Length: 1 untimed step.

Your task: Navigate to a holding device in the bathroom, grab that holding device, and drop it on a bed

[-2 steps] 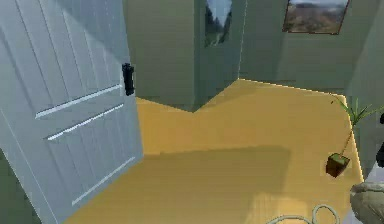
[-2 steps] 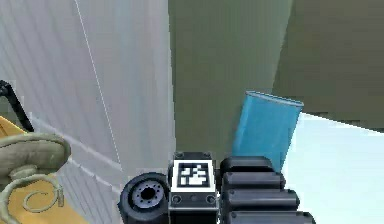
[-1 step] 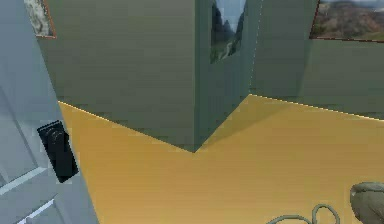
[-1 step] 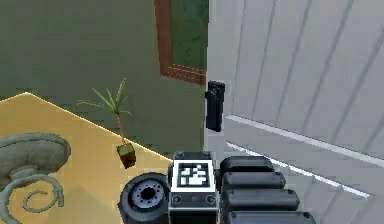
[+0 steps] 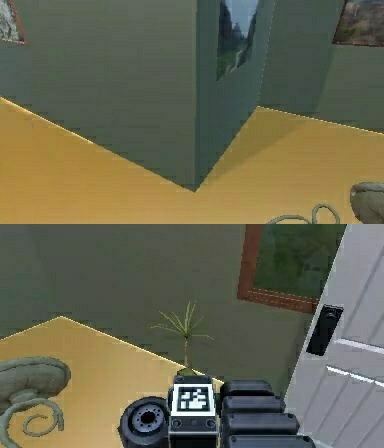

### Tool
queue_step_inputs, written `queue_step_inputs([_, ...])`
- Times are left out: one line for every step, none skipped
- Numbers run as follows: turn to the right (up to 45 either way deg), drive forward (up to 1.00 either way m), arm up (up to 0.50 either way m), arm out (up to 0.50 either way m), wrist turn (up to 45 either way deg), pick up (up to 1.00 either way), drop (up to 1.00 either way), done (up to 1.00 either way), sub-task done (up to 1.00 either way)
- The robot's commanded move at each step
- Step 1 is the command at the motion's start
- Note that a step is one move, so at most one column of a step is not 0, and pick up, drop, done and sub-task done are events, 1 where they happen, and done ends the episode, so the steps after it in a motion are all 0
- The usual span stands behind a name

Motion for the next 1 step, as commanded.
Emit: queue_step_inputs([0.0, 0.70, 0.00, 0.00, 0.0, 0.00, 0.00, 0.00, 0.00])
